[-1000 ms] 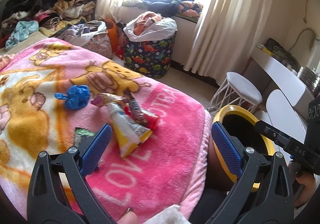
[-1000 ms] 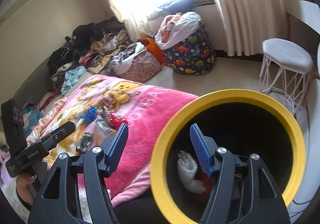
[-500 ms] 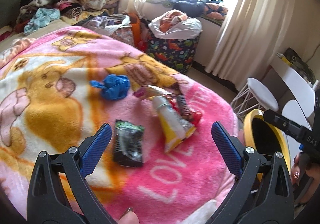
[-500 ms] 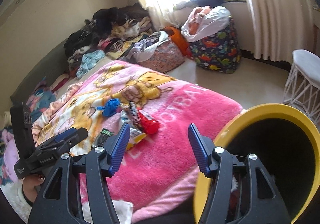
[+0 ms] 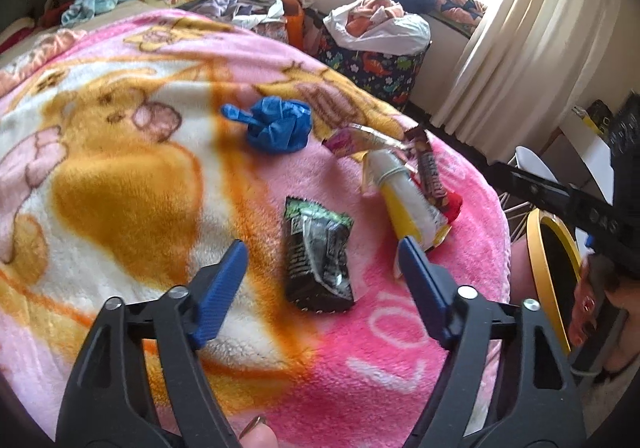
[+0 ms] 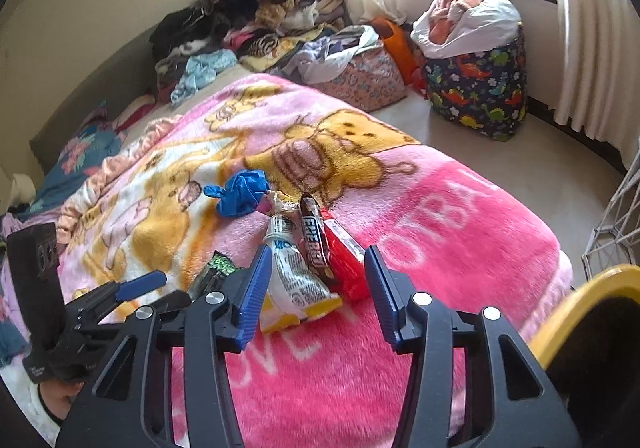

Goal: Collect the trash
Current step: 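Grasp the dark green wrapper with the left gripper while the right grasps the brown candy bar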

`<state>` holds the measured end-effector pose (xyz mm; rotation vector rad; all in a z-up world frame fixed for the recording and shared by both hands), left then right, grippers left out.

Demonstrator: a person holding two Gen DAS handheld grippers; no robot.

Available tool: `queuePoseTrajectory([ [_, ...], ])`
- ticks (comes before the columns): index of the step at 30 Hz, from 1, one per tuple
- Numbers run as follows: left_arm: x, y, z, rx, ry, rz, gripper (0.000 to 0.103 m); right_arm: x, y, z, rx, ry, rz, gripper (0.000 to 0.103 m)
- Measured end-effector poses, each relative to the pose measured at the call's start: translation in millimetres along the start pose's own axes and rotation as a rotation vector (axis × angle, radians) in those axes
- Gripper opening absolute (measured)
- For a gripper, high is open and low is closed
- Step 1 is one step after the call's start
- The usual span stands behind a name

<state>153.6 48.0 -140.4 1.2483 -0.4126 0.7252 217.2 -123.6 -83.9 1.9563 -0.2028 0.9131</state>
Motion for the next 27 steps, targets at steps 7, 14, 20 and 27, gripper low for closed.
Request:
queuePoseTrajectory([
  [7,-9.9,-11.4,-6.2,-0.024,0.02,-0.046,0.054,9.4,-38.6,-6.7,-0.012,0.053,-0.062,0.036],
  [14,-13.7,-19.3,-6.6,-0.036,0.019,-0.069,0.048,4.1,-59.2,-10.0,-0.016,0.074,-0.108,0.017],
  [20,-15.0,-25.6,-11.1,-0.016,0.018,-0.09,0.027,-5.4,-48.7,-16.5,0.044,0.032,-0.094,0.015],
  [27,-12.9,-18.1,-14.2,-0.016,0.023,-0.074,0.02,-20.9,-32.6,-25.0,0.094,-0.015,-0.086,0.013],
])
Point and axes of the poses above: each gripper's, at about its wrist camera, not at the fingertips, and y roughly against the way its jaws point, z to its right, x to its top, the point moved 4 cm from there along -y, roughly the way its jaws point, and after that the axes turned 1 degree about z, right-handed, at the moved point
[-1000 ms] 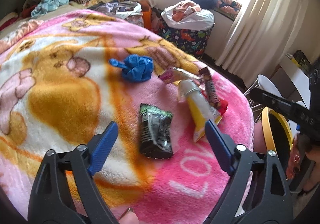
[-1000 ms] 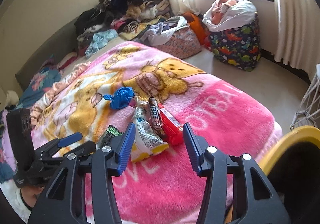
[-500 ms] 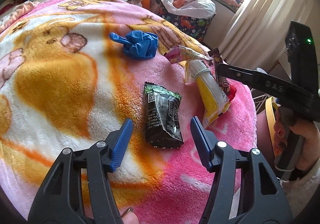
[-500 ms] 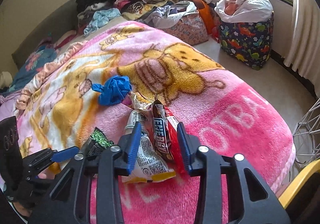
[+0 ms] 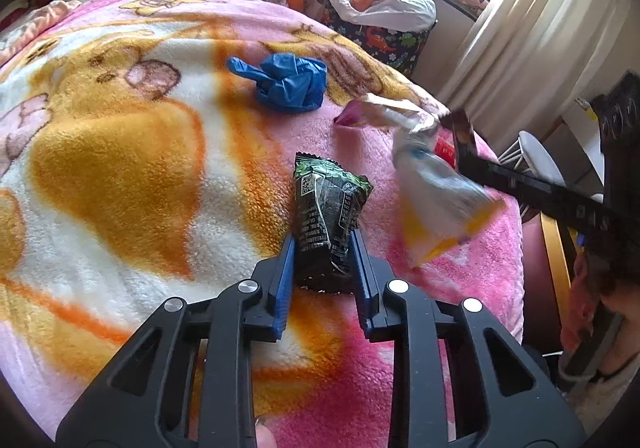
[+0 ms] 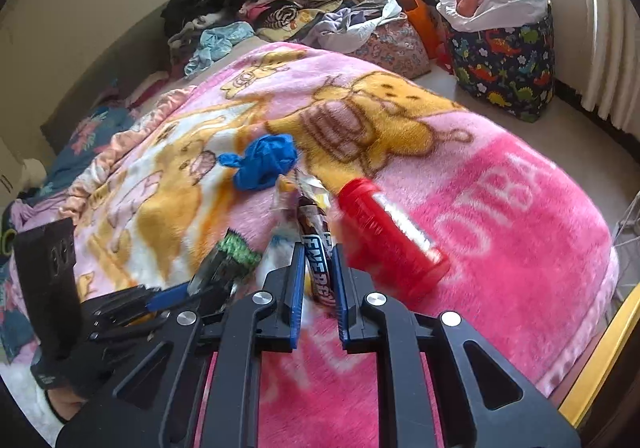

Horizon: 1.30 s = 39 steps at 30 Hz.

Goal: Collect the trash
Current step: 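Grasp the dark green wrapper with the left gripper while the right grasps the brown candy bar, then carry the green wrapper and candy bar in both grippers over the yellow bin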

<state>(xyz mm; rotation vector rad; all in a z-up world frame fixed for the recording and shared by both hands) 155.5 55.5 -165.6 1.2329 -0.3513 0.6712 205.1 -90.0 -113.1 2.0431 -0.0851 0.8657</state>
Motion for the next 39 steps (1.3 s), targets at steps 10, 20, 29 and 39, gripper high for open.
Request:
queuePoseTrajectory([
  [10,16.8,30.4,-0.6,0.004,0.008,0.086,0.019,-26.9,20.0,-24.8,0.049,-0.007,0.017,0.013],
  [20,30.3,52.6,14.9,-0.018,-0.009,0.147,0.019,-30.2,50.5,-28.2,0.045,-0.02,0.074,0.013],
  [29,32.6,61.3,38.9,-0.051,-0.05,0.163,0.019,-29.4,81.7,-19.1,0.031,-0.042,0.133,0.013],
  [39,31.5,67.2,71.4,-0.09,-0.106,0.173,0.019,-31.6,116.2,4.1,0.004,-0.095,0.196,0.013],
])
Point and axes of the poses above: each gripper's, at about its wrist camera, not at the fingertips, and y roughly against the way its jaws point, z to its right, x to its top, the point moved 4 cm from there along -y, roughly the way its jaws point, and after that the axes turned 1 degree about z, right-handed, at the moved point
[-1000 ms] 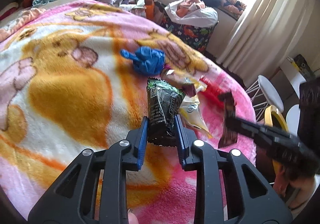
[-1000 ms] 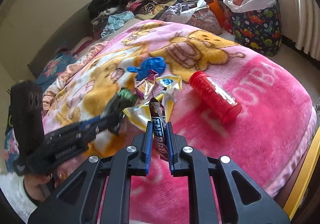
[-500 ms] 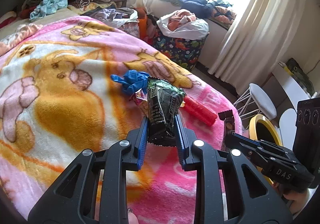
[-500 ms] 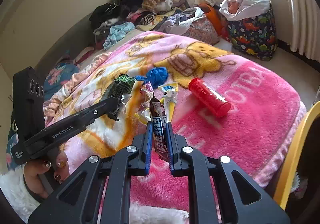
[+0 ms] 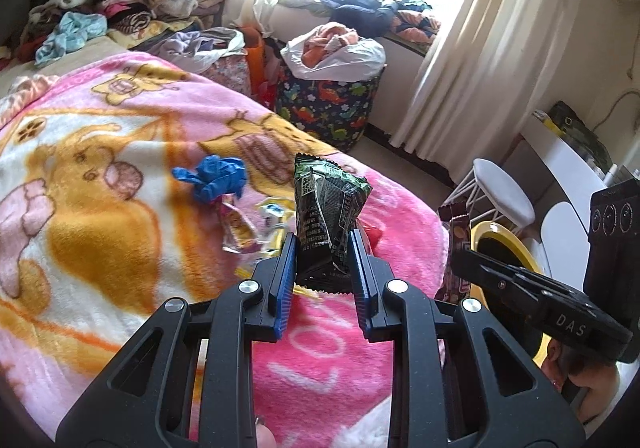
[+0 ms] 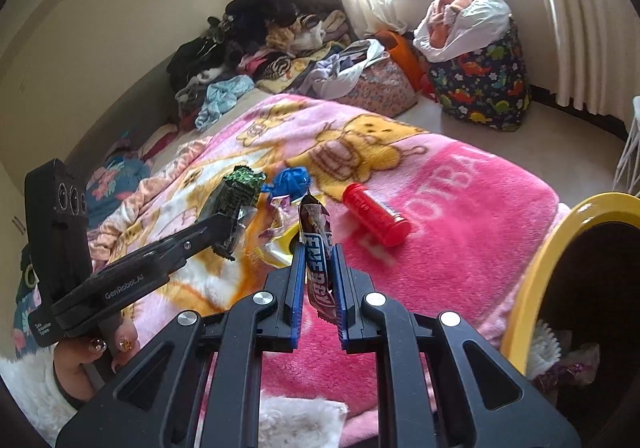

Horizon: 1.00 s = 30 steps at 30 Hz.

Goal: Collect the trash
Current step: 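Carry the green wrapper and candy bar in both grippers over the yellow bin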

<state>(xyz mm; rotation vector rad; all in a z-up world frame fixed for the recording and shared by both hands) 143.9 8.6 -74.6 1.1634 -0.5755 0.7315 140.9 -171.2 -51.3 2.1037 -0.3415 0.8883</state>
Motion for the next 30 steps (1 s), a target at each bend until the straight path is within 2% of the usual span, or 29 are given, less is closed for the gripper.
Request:
queuePoseTrajectory([
  [30,-9.6,-5.6,64.3,-0.071,-0.105,-0.02,0.019,-4.9,62.1,58.3,-0.066,-0.14,0.117,0.013],
])
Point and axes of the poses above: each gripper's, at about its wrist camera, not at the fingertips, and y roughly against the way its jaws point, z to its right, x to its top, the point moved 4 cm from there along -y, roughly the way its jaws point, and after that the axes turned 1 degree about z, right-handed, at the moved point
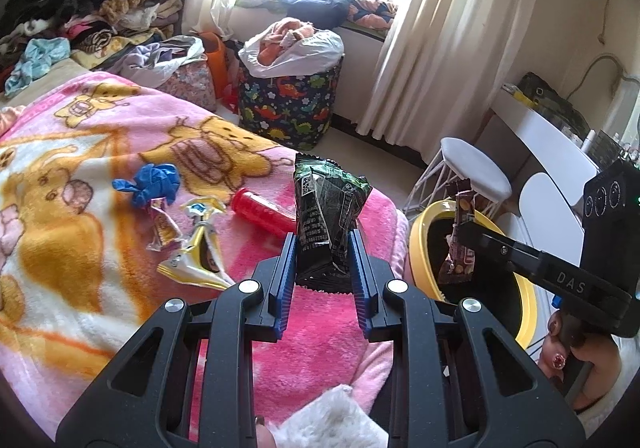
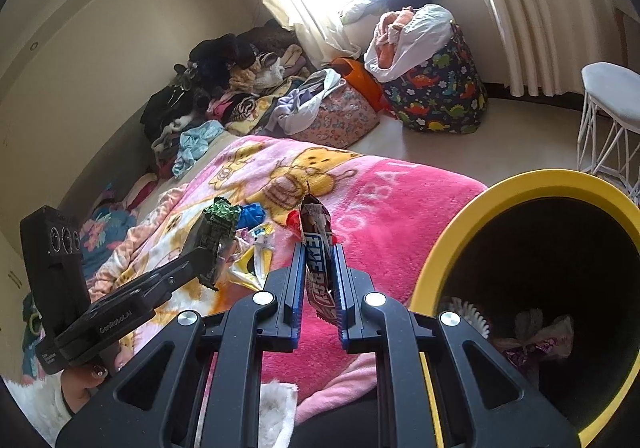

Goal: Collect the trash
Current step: 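Carry the green wrapper and candy bar in both grippers over the yellow bin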

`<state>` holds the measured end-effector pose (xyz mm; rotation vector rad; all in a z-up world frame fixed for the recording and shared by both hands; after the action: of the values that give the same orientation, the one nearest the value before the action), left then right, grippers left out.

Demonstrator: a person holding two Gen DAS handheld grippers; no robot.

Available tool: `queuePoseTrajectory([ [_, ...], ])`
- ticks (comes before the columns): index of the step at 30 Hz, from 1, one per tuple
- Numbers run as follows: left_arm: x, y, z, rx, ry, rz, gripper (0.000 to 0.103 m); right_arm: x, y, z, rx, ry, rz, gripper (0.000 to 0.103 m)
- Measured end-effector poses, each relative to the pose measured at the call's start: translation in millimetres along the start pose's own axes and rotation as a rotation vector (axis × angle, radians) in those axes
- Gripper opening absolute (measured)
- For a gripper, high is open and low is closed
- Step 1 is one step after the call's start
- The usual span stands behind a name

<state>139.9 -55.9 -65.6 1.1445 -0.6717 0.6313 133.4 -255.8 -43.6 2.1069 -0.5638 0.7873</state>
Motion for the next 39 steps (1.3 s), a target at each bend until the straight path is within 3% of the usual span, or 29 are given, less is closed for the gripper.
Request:
queuePoseTrajectory([
  [39,-5.7,-13.4,78.8,-0.094,-0.136,-0.02,0.019,-0.3,51.3,51.2,-0.09,-0.093,0.115,0.013],
])
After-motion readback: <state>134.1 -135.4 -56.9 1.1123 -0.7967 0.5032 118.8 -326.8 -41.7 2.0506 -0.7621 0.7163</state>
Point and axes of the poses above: each gripper's, at about its wrist camera, not at the fingertips, and y roughly against the way its jaws point, z to its right, x to its top, the point moved 4 cm from there along -y, roughly the way its jaws point, and after that the axes turned 1 degree about z, right-handed, at the moved point
